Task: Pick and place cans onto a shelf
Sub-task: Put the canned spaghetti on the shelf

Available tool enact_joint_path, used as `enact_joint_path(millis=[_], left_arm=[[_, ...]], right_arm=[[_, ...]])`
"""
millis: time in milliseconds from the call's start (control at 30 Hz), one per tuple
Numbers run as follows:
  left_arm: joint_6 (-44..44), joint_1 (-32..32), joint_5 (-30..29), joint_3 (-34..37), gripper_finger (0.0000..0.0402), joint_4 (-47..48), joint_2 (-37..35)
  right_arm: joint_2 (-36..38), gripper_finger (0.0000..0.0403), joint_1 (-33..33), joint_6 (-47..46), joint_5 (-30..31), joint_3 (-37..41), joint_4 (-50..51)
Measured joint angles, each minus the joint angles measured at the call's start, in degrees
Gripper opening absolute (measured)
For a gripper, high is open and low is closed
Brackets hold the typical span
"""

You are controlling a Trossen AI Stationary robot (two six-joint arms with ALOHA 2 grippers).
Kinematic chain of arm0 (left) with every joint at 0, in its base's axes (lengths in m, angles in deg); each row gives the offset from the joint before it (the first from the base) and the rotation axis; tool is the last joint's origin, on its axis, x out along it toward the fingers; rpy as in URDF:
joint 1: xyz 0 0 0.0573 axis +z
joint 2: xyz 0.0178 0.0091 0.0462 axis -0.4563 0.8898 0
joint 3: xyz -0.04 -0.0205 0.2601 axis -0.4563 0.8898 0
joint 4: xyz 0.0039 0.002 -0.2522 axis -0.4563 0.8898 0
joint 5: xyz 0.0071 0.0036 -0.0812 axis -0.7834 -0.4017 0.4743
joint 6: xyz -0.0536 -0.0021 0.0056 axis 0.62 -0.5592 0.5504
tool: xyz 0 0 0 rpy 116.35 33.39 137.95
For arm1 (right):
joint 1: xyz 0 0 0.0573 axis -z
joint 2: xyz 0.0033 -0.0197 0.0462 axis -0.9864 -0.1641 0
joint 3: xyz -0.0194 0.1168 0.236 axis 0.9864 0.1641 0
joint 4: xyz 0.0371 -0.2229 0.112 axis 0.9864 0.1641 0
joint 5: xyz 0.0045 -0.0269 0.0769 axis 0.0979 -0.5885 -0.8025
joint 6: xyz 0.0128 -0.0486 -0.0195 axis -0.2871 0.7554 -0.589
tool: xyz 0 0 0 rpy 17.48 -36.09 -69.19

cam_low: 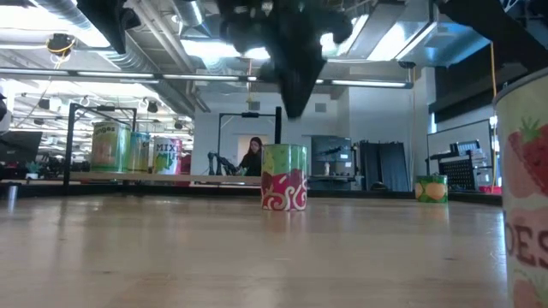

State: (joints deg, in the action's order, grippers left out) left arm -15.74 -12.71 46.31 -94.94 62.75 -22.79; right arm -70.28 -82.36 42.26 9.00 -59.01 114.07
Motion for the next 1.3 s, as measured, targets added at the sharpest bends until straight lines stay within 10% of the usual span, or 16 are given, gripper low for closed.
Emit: enact_joint_path(millis=[700, 1067, 1300], left_arm=[[-6.03, -8.53, 10.22, -0.02, 0.0014, -24.90, 4.02], [6.77, -12.49, 9.02, 0.00, 0.0072, -33.64, 14.54], [-0.79, -14.97, 8.96, 0.00, 0.0074, -41.04, 25.07]], right_arm=[[28.61, 0.0047, -1.35, -19.31, -2.97, -0.02, -0.02], [36.68, 0.0045, -2.54, -18.69, -2.97, -0.02, -0.04], [40.39, 0.0045, -2.54, -17.54, 0.10, -0.02, -0.04]])
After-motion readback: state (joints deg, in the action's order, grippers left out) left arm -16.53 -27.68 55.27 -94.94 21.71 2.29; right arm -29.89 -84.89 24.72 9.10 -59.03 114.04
